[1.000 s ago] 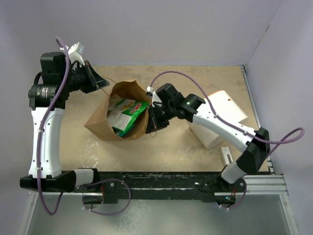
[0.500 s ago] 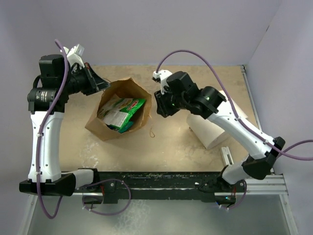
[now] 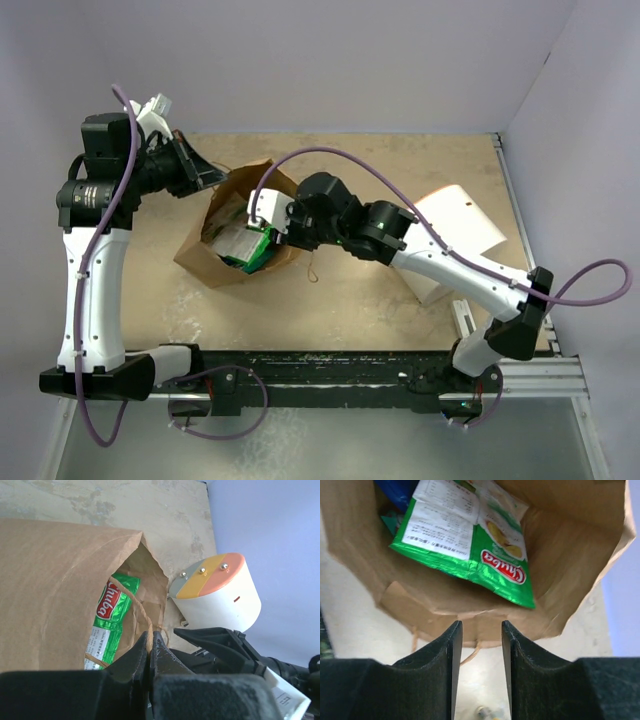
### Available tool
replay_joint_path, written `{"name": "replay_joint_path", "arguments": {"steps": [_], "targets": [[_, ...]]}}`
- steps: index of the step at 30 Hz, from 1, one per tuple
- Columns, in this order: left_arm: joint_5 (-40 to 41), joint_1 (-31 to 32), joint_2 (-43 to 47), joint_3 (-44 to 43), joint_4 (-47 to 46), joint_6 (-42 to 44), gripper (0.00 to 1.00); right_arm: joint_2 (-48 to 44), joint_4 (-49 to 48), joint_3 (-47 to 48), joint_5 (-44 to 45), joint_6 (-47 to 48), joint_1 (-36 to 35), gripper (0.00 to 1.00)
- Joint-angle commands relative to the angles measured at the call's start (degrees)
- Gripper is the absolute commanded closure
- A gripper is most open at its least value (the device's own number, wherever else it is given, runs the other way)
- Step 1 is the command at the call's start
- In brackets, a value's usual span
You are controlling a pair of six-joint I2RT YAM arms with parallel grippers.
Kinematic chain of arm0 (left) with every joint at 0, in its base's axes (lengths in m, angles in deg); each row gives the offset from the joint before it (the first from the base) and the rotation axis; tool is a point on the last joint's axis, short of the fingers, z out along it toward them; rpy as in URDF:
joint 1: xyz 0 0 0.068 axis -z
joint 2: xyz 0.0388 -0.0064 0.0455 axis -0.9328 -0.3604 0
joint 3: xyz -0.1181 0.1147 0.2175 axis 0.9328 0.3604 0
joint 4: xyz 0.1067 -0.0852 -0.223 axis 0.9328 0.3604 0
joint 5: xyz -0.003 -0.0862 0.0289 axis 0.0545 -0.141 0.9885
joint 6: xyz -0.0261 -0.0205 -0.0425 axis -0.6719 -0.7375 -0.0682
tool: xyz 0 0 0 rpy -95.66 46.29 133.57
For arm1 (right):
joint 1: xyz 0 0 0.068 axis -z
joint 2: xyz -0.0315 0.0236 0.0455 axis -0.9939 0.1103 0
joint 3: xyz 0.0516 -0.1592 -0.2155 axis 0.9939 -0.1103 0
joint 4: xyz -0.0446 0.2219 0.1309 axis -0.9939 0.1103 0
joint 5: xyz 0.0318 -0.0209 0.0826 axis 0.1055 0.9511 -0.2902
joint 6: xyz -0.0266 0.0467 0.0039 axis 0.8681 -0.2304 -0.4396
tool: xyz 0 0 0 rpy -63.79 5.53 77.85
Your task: Take the snacks out of the paper bag
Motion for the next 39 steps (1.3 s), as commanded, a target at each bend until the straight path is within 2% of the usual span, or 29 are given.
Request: {"name": "replay_joint_path", "arguments": {"steps": [1, 4, 8, 12, 19, 25, 31, 38, 39], "targets": [[-2.66, -0.18, 1.15, -0.51, -1.59, -2.23, 1.00, 0.84, -4.49, 1.57, -0.16, 12.36, 0.23, 0.57], [-2.76, -0.18, 1.58, -0.12, -1.65, -3.03, 1.00, 1.97, -2.39, 1.42, -2.53, 16.65, 0.23, 0.40], [-2.78, -0.18, 1.60, 1.35, -2.24, -3.83, 1.00, -0.33, -6.69, -5.22, -6.37, 20.29, 0.26, 0.28], [-3.17, -0.18, 0.05, -0.16, -0.77, -3.25, 1.00, 1.17, -11.01, -7.62, -9.72, 22.25, 0.34, 0.26], [-3.10, -0.18, -2.34, -1.98, 0.82, -2.91, 1.00, 6.86, -19.50, -9.18, -3.69, 25.62, 0.57, 0.26], [-2.89, -0.18, -1.60, -0.93, 0.83, -3.50, 1.00, 9.20, -24.73, -9.62, -3.76, 26.68, 0.58, 0.27], [-1.96, -0.18, -1.11, -1.23, 2.28, -2.77, 1.00, 12.01, -27.57, -7.80, -3.03, 27.63, 0.65, 0.36], [-0.67, -0.18, -1.36, -3.10, 4.67, -0.98, 1.00, 12.72, -28.43, -6.72, -3.13, 27.21, 0.66, 0.62], [-0.64, -0.14, -1.21, -3.08, 4.82, -0.83, 1.00, 12.95, -28.96, -6.67, -2.14, 27.27, 0.71, 0.68]]}}
